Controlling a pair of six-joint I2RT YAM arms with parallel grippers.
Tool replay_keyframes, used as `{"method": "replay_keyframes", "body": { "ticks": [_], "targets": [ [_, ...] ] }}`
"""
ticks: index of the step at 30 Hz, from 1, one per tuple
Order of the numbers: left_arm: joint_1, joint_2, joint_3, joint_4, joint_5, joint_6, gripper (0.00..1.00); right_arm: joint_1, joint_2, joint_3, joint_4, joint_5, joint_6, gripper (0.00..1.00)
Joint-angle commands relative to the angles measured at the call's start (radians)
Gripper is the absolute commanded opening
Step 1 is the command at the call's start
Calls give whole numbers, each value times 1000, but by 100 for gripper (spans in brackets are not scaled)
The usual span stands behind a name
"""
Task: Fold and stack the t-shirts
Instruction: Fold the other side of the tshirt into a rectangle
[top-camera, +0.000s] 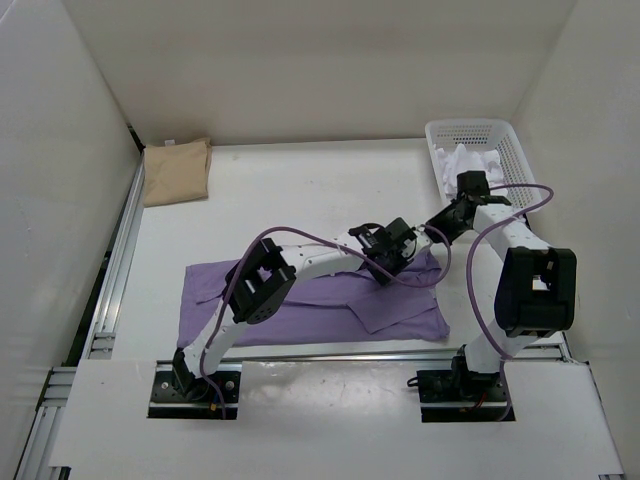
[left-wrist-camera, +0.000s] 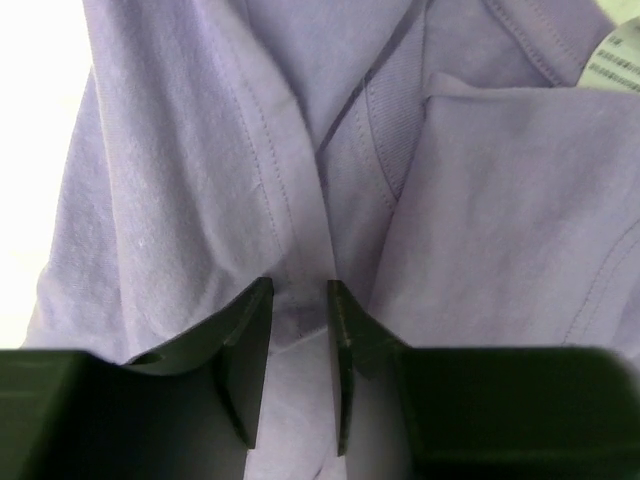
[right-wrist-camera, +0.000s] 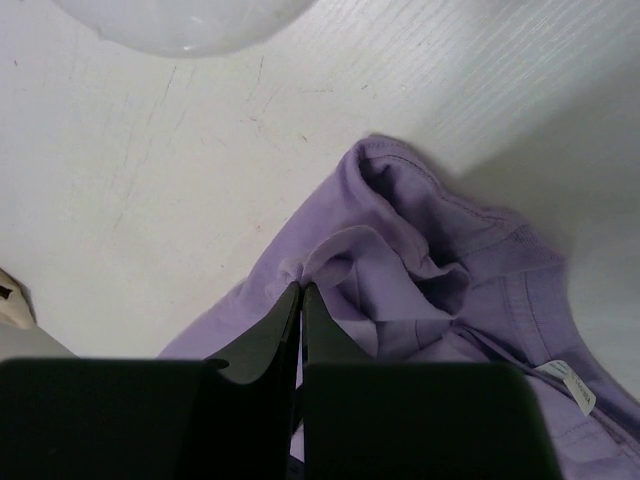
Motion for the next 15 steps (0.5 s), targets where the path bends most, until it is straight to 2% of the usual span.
{"method": "replay_keyframes", "body": {
  "ticks": [1,4,6,9,15],
  "targets": [
    [2,-32,-12,16,-10,1,34,-4,-25,-8,17,3,-16,0],
    [2,-32,-12,16,-1,1,34,-13,-34,-8,17,3,-16,0],
    [2,-44,-24,16,-1,1,48,-13,-34,1,17,3,-25,0],
    [2,-67,-50,16,8,1,56,-13,-34,1,17,3,-25,0],
    [2,-57,-51,16,17,1,56,-13,-43,1,17,3,-25,0]
  ]
}}
